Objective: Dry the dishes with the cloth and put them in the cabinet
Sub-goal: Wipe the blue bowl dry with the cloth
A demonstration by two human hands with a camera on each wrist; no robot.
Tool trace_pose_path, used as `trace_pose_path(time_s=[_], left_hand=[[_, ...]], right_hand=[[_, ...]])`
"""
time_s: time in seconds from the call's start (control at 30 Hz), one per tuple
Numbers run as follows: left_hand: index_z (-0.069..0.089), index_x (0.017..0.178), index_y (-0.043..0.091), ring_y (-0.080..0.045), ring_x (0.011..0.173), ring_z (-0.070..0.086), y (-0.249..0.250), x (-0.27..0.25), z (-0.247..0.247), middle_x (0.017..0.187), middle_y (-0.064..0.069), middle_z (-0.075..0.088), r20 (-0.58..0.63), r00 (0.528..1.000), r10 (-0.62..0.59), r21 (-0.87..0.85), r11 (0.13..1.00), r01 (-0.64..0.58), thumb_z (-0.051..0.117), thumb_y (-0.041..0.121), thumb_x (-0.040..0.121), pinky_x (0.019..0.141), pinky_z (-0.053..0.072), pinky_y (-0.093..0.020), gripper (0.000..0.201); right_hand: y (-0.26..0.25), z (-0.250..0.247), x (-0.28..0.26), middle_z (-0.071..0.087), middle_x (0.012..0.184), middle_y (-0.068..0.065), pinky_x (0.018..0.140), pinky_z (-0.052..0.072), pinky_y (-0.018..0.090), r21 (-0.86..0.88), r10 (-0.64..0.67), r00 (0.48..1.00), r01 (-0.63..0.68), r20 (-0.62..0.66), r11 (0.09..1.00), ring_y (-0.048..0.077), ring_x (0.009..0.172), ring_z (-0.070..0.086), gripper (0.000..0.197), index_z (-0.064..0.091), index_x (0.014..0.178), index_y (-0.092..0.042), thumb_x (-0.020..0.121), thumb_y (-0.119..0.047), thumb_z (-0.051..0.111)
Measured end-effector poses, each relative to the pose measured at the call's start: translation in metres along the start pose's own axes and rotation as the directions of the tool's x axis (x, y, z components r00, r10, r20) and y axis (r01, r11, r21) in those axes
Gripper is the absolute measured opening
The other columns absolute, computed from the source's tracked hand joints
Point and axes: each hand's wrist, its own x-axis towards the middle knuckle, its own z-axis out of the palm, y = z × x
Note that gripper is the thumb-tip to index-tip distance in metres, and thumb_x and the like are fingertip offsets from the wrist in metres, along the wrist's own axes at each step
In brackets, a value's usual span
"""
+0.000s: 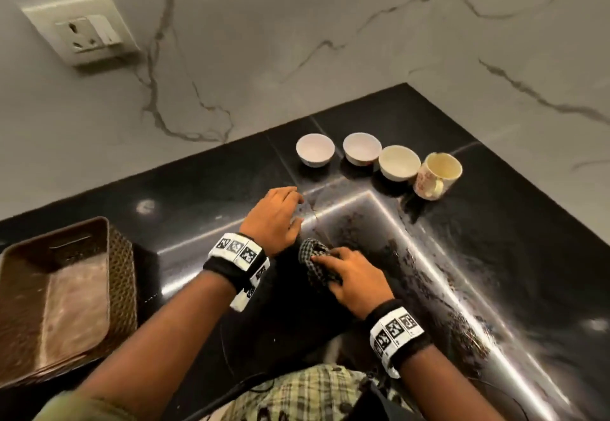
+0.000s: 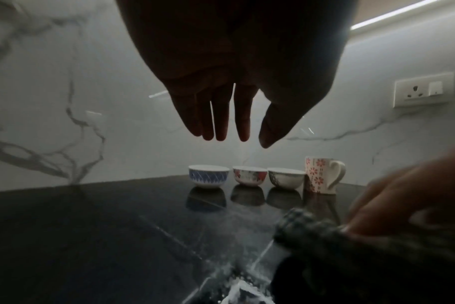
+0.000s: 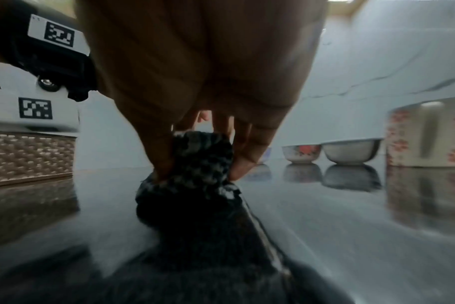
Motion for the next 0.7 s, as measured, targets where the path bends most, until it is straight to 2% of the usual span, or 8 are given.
trace_pose_path(time_s=[0.07,0.17,0.3,0.37,0.43,0.53,0.7], left_hand=[[0.057,0.129,0.005,-0.038,0.129,0.049,-0.001,0.018,0.010,0.139,-0.017,0.053,0.066,0.998,-0.010,-0.002,1.000,0.010,0.068,0.025,0.090,0.109,0.042,-0.045,0.045],[0.052,0.135,0.004,-0.042,0.136,0.042,-0.001,0.049,0.025,0.150,-0.021,0.041,0.138,0.990,-0.042,0.019,0.999,0.040,0.064,0.025,0.092,0.114,0.037,-0.046,0.050],[0.046,0.140,0.013,-0.041,0.145,0.030,-0.003,0.087,0.037,0.165,-0.018,0.016,0.225,0.968,-0.109,0.083,0.992,0.092,0.061,0.030,0.094,0.111,0.042,-0.055,0.052],[0.047,0.141,0.014,-0.042,0.147,0.026,-0.005,0.104,0.039,0.168,-0.017,0.005,0.238,0.963,-0.124,0.130,0.987,0.094,0.061,0.029,0.094,0.109,0.044,-0.056,0.052],[0.046,0.144,0.014,-0.043,0.148,0.021,-0.009,0.120,0.041,0.169,-0.016,-0.003,0.250,0.959,-0.134,0.180,0.980,0.090,0.062,0.029,0.094,0.113,0.039,-0.055,0.055],[0.046,0.146,0.015,-0.044,0.146,0.021,-0.016,0.137,0.040,0.169,-0.014,0.001,0.261,0.953,-0.154,0.254,0.963,0.086,0.063,0.034,0.092,0.116,0.034,-0.053,0.060],[0.055,0.139,0.011,-0.041,0.141,0.028,-0.018,0.147,0.036,0.163,-0.009,0.028,0.290,0.943,-0.166,0.327,0.943,0.065,0.062,0.034,0.093,0.111,0.037,-0.051,0.052]], right_hand=[[0.012,-0.002,-0.005,0.054,0.132,-0.009,0.095,0.053,0.042,0.047,0.111,0.991,-0.108,-0.074,0.993,0.022,0.115,0.054,0.057,0.054,0.137,-0.051,0.086,-0.028,0.064],[0.024,-0.005,-0.009,0.055,0.119,-0.014,0.094,0.054,0.041,0.124,0.239,0.967,-0.228,-0.082,0.966,0.019,0.111,0.058,0.057,0.060,0.129,-0.054,0.081,-0.024,0.069],[0.024,-0.004,-0.006,0.051,0.105,-0.015,0.091,0.055,0.041,0.201,0.302,0.950,-0.282,-0.075,0.938,0.018,0.105,0.060,0.059,0.063,0.126,-0.054,0.081,-0.016,0.073],[0.024,-0.006,-0.005,0.052,0.104,-0.013,0.090,0.054,0.040,0.200,0.315,0.947,-0.296,-0.071,0.934,0.019,0.104,0.059,0.058,0.064,0.125,-0.052,0.083,-0.013,0.072],[0.025,-0.008,-0.005,0.054,0.107,-0.012,0.091,0.054,0.040,0.202,0.324,0.944,-0.307,-0.058,0.930,0.019,0.105,0.059,0.057,0.064,0.125,-0.052,0.086,-0.012,0.071],[0.023,-0.010,-0.005,0.055,0.108,-0.012,0.090,0.053,0.039,0.213,0.343,0.938,-0.326,-0.044,0.921,0.018,0.106,0.059,0.059,0.065,0.124,-0.053,0.086,-0.009,0.070],[0.022,-0.008,-0.006,0.055,0.112,-0.016,0.091,0.053,0.037,0.210,0.352,0.935,-0.336,-0.047,0.918,0.015,0.110,0.057,0.060,0.063,0.125,-0.054,0.085,-0.011,0.071]])
